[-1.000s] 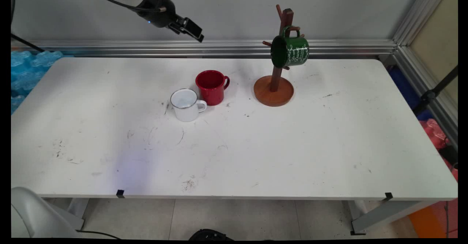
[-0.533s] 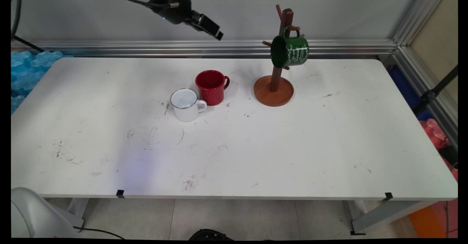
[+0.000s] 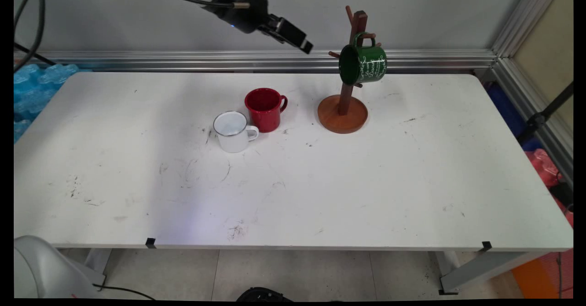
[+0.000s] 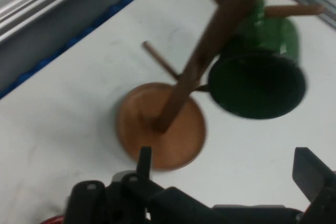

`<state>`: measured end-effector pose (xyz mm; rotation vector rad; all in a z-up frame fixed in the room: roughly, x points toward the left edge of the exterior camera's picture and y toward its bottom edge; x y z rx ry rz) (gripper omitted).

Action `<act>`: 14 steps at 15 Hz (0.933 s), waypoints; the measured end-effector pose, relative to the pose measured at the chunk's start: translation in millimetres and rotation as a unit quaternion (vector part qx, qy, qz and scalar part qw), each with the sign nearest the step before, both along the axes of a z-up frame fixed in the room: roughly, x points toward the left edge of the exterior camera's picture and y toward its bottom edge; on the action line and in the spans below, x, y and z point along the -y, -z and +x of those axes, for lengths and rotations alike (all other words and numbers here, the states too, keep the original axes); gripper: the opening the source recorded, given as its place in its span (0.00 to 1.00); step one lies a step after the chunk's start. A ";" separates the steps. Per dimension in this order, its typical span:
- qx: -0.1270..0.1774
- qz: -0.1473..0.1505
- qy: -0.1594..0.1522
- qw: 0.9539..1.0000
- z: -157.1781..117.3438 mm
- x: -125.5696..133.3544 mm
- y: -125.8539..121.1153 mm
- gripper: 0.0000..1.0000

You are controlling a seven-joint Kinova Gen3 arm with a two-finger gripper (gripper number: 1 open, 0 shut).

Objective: Pick up the green mug from the rack

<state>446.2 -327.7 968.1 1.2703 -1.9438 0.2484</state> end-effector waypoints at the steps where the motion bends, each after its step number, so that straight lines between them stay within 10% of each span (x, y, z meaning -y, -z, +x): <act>1: -0.007 -0.001 0.005 1.000 -5.2 0.7 0.8 1.00; 14: -0.080 -0.030 0.064 0.994 -57.2 14.6 28.9 1.00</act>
